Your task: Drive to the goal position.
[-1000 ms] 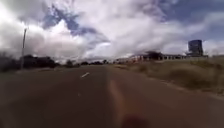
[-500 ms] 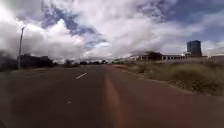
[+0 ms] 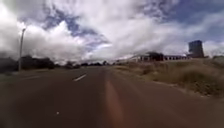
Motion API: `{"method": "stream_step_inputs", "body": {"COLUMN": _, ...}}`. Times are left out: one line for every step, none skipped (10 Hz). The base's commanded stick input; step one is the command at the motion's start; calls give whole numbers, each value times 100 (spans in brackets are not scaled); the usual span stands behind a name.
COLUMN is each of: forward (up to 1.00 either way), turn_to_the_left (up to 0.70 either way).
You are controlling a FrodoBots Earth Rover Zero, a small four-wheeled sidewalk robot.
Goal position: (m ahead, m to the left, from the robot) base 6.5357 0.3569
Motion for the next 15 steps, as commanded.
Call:
{"method": "stream_step_inputs", "body": {"forward": 70, "turn_to_the_left": 0}}
{"method": "stream_step_inputs", "body": {"forward": 70, "turn_to_the_left": 0}}
{"method": "stream_step_inputs", "body": {"forward": 70, "turn_to_the_left": 0}}
{"method": "stream_step_inputs", "body": {"forward": 70, "turn_to_the_left": 0}}
{"method": "stream_step_inputs", "body": {"forward": 70, "turn_to_the_left": 0}}
{"method": "stream_step_inputs", "body": {"forward": 70, "turn_to_the_left": 0}}
{"method": "stream_step_inputs", "body": {"forward": 70, "turn_to_the_left": 0}}
{"method": "stream_step_inputs", "body": {"forward": 70, "turn_to_the_left": 0}}
{"method": "stream_step_inputs", "body": {"forward": 70, "turn_to_the_left": 0}}
{"method": "stream_step_inputs", "body": {"forward": 70, "turn_to_the_left": 0}}
{"method": "stream_step_inputs", "body": {"forward": 70, "turn_to_the_left": 0}}
{"method": "stream_step_inputs", "body": {"forward": 70, "turn_to_the_left": 0}}
{"method": "stream_step_inputs", "body": {"forward": 70, "turn_to_the_left": 0}}
{"method": "stream_step_inputs", "body": {"forward": 70, "turn_to_the_left": 0}}
{"method": "stream_step_inputs", "body": {"forward": 70, "turn_to_the_left": 0}}
